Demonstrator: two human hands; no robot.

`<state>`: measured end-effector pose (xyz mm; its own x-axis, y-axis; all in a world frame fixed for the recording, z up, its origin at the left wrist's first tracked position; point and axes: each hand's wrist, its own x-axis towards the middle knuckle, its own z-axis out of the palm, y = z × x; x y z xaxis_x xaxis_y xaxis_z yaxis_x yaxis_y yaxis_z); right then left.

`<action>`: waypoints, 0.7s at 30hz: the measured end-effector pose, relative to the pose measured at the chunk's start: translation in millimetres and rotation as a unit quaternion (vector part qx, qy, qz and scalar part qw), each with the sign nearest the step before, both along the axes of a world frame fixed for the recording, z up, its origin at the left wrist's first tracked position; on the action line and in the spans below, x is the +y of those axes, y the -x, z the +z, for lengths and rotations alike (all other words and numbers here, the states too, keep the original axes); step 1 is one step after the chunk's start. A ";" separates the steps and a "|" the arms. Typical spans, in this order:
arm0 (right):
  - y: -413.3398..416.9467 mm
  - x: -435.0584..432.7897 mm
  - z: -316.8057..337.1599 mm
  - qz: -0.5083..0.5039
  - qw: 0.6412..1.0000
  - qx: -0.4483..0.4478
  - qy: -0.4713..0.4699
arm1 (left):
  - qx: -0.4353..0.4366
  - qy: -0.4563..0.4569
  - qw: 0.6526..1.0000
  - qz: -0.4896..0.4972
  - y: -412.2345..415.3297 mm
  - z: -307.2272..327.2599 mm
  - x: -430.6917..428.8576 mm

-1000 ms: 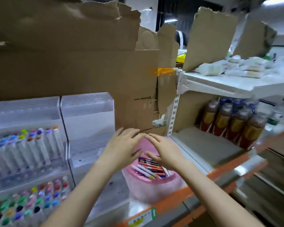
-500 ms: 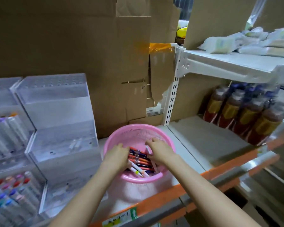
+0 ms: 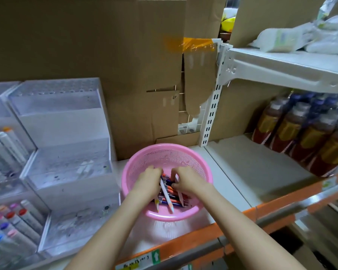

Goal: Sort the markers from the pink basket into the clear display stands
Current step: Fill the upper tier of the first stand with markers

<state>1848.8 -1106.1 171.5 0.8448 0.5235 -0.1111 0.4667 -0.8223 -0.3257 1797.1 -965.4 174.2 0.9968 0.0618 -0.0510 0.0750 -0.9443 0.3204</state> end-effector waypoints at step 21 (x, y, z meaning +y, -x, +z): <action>-0.5 3.5 -4.9 0.013 0.998 0.020 -0.058 | 0.009 0.122 0.992 0.031 1.8 3.9 2.6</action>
<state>1849.4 -1102.6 166.6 0.8264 0.5571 -0.0821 0.4723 -0.7652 -0.4374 1795.4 -962.7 178.1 0.9902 0.1074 -0.0891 0.1385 -0.8321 0.5370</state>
